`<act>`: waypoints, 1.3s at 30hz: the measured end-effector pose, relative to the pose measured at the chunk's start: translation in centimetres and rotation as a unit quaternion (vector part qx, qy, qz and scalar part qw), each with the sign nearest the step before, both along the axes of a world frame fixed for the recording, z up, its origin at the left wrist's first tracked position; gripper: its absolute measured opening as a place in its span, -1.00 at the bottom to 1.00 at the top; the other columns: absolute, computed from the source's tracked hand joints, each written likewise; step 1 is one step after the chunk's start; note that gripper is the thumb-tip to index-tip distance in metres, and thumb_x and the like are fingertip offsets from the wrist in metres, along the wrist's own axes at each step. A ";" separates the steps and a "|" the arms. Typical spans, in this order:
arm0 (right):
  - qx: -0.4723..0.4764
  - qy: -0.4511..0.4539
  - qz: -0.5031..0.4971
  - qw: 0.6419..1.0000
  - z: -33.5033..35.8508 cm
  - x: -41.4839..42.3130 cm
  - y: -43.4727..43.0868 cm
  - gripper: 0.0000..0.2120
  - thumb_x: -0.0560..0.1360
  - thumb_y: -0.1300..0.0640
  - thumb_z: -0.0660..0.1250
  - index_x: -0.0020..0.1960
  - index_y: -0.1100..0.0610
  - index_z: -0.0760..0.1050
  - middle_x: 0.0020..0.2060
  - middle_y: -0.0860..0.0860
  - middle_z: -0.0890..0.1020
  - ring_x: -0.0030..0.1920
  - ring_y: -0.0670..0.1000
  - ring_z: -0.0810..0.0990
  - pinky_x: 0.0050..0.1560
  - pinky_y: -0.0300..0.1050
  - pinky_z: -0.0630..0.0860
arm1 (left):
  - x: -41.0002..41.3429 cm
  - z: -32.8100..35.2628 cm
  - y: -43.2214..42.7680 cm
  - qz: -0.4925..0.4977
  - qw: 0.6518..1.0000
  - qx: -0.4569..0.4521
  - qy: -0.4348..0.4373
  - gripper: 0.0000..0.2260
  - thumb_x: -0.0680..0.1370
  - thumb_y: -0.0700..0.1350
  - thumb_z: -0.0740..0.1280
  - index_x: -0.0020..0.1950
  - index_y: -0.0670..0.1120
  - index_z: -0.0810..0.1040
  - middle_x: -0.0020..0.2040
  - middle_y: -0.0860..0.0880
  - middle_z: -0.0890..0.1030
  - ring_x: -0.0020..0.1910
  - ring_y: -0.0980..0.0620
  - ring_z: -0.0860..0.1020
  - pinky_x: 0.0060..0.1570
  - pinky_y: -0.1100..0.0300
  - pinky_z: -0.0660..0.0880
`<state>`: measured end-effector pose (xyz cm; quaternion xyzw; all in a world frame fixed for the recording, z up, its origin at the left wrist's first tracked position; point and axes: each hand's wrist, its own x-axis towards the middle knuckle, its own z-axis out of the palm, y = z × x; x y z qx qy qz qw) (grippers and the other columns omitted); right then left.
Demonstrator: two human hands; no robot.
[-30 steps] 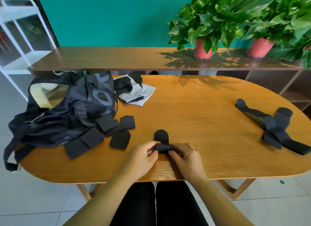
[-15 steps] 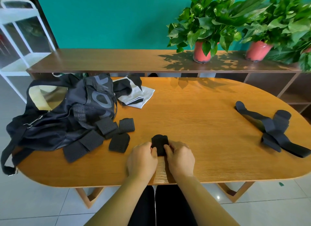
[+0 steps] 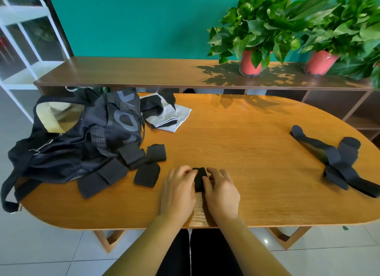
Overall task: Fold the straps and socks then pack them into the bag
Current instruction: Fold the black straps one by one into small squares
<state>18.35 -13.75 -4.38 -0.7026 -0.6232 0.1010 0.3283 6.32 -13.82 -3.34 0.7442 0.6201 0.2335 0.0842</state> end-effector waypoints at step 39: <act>0.033 -0.099 0.221 0.970 0.3 -5.4 7.7 -0.69 0.51 0.32 0.26 0.24 0.18 0.55 0.24 0.10 0.56 0.22 0.18 0.50 0.04 -0.02 0.52 | -7.2 2.4 4.5 -0.007 0.980 -0.012 0.199 -0.59 0.59 -0.19 0.19 0.45 -0.02 0.33 0.49 0.05 0.32 0.50 0.11 0.17 0.46 -0.02 -0.16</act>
